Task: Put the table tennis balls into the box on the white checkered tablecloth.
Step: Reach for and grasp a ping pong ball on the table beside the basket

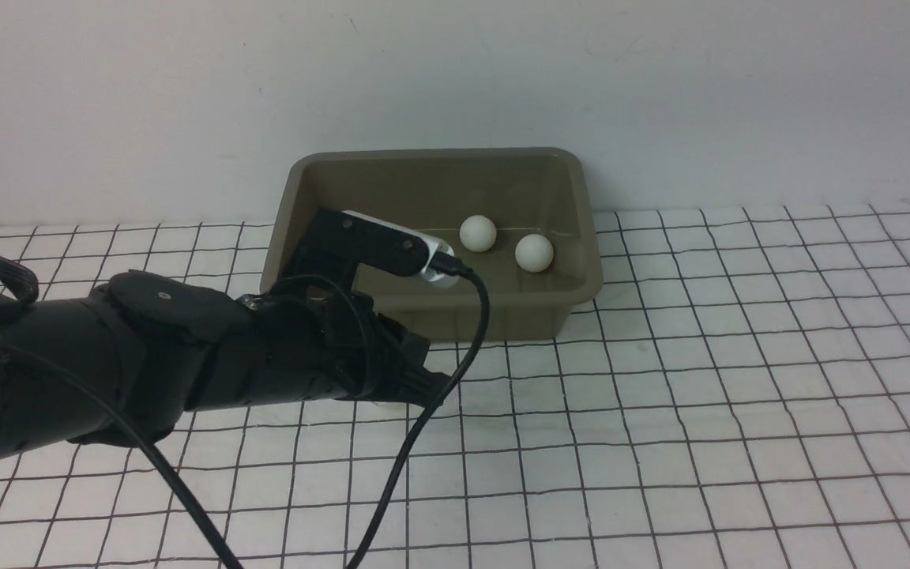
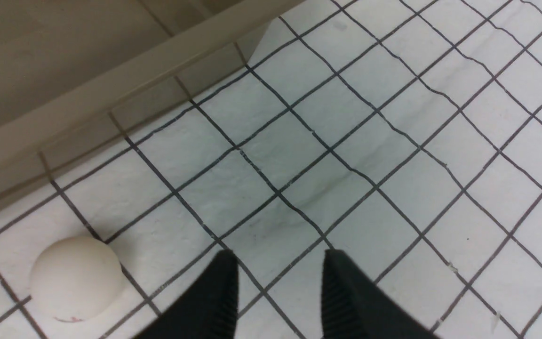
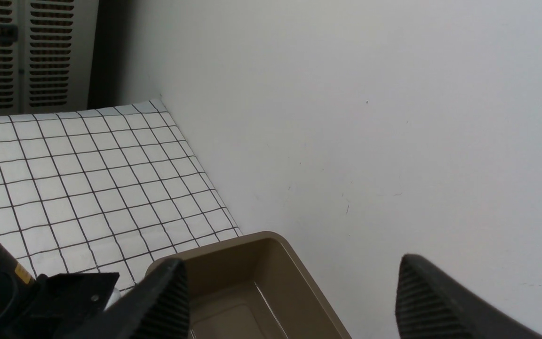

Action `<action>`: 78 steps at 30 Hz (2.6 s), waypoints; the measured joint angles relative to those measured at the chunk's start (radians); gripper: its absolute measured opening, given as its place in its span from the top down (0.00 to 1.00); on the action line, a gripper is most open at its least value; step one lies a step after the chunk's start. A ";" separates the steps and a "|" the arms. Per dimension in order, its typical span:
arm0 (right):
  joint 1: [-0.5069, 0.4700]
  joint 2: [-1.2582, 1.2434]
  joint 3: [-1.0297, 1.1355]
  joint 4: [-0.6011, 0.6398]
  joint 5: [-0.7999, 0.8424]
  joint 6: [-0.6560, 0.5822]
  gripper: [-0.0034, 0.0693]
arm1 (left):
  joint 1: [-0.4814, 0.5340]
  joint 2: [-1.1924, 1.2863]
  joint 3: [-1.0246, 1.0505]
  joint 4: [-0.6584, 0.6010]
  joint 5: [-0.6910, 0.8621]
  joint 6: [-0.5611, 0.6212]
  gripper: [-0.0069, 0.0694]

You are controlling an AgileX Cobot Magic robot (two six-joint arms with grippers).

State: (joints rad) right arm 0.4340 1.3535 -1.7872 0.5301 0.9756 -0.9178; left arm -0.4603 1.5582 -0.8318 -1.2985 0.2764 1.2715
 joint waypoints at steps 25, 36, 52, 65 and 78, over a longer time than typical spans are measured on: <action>0.000 -0.001 0.000 0.010 0.000 -0.006 0.22 | 0.097 0.079 0.000 0.176 0.010 -0.185 0.39; 0.000 -0.001 0.000 0.012 0.000 -0.018 0.22 | 0.098 0.161 -0.038 0.201 -0.062 -0.203 0.39; 0.000 -0.001 0.000 0.013 0.001 -0.018 0.22 | 0.098 0.270 -0.127 0.176 -0.128 -0.203 0.39; 0.000 -0.001 0.000 0.014 0.004 -0.018 0.22 | 0.098 0.327 -0.134 0.164 -0.171 -0.202 0.39; 0.000 -0.001 0.000 0.016 0.004 -0.021 0.22 | 0.098 0.340 -0.167 0.158 -0.087 -0.199 0.48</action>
State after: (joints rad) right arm 0.4340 1.3524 -1.7872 0.5461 0.9792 -0.9385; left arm -0.3619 1.8987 -0.9984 -1.1409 0.1889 1.0727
